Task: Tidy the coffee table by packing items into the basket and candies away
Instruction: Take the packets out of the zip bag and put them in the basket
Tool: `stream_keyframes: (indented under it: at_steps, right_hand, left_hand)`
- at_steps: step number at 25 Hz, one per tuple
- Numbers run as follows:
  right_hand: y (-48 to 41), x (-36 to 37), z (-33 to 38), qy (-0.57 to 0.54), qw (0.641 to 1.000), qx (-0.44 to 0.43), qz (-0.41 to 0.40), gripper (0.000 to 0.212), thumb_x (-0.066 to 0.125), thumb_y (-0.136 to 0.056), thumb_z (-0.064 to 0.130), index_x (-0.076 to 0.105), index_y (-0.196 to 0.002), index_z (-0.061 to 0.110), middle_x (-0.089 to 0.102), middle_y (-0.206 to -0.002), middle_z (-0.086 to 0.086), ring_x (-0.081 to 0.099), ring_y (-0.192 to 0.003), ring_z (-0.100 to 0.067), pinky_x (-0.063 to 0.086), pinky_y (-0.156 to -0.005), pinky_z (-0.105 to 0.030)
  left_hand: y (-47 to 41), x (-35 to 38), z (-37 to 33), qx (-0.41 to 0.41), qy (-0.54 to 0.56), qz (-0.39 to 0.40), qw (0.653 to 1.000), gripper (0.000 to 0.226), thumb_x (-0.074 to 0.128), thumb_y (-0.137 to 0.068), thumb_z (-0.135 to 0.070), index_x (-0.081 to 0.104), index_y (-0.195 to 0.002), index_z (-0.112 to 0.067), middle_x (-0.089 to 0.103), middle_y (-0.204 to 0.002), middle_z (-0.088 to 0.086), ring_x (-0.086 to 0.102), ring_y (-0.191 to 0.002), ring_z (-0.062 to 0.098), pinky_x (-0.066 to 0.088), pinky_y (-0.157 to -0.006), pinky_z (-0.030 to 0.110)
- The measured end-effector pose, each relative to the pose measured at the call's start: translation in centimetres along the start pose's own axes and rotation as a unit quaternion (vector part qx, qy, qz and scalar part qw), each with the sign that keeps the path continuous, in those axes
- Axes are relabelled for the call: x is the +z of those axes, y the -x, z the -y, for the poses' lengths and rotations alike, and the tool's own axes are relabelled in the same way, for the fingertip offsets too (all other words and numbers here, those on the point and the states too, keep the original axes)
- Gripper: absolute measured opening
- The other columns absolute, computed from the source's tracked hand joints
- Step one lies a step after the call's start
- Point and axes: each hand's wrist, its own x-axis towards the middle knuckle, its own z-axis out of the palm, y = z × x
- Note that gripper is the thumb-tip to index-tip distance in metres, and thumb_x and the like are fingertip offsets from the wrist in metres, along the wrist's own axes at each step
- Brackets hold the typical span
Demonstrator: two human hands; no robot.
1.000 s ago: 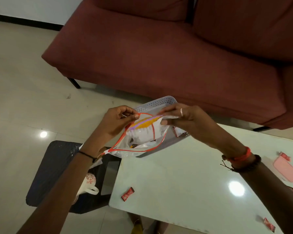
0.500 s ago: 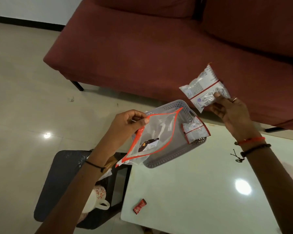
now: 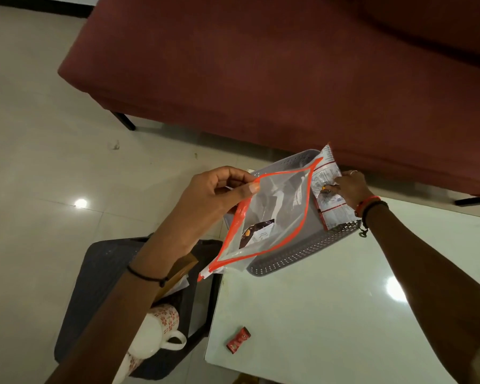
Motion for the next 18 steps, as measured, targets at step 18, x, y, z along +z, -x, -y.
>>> stream_keyframes:
  at_steps: [18]
  right_hand:
    - [-1.4,1.0,-0.1,0.395,0.895,-0.139,-0.155,0.021,0.045,-0.088,-0.005,0.053,-0.107,-0.009,0.057,-0.117,-0.033,0.057,-0.107,-0.05,0.048,-0.091,-0.049]
  left_hand:
    - [0.8,0.5,0.3,0.01,-0.009,-0.026,1.0,0.01,0.06,-0.085,-0.023,0.058,-0.084,-0.033,0.063,-0.08,-0.015,0.063,-0.064,-0.012,0.047,-0.053,0.002]
